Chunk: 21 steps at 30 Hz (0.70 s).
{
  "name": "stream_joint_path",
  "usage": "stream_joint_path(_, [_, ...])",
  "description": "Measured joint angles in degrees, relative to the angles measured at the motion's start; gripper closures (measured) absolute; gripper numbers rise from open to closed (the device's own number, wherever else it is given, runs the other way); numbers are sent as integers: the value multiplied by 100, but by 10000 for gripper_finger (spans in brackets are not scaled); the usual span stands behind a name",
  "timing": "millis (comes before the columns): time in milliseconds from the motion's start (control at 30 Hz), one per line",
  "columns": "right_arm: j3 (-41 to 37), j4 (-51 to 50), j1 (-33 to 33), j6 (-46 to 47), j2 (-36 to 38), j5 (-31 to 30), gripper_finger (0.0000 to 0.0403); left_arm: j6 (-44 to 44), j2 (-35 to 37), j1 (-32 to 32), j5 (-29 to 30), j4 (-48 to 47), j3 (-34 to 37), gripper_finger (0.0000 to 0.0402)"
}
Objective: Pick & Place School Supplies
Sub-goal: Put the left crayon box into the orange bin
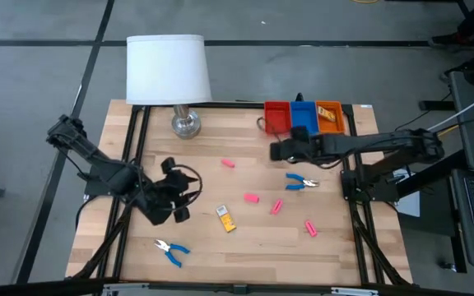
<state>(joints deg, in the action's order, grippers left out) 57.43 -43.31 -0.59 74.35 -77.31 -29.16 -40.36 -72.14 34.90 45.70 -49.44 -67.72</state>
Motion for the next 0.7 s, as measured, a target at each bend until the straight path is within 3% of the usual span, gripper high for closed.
stream_joint_path(233, [0,-2230,-482,871,649,-1701,329,-1101,0,312,519,-428,0,250])
stream_joint_path(333, [0,-2941,-711,1304,774,-2122,329,-1422,0,325,784,-471,0,250])
stream_joint_path(567, [-187,-3067,-1836,846,795,-1677,329,-2186,0,229,1024,-466,0,250])
stream_joint_path(700, [-521,-2269,-2672,6,795,-1208,329,-2343,0,212,1080,-433,0,250])
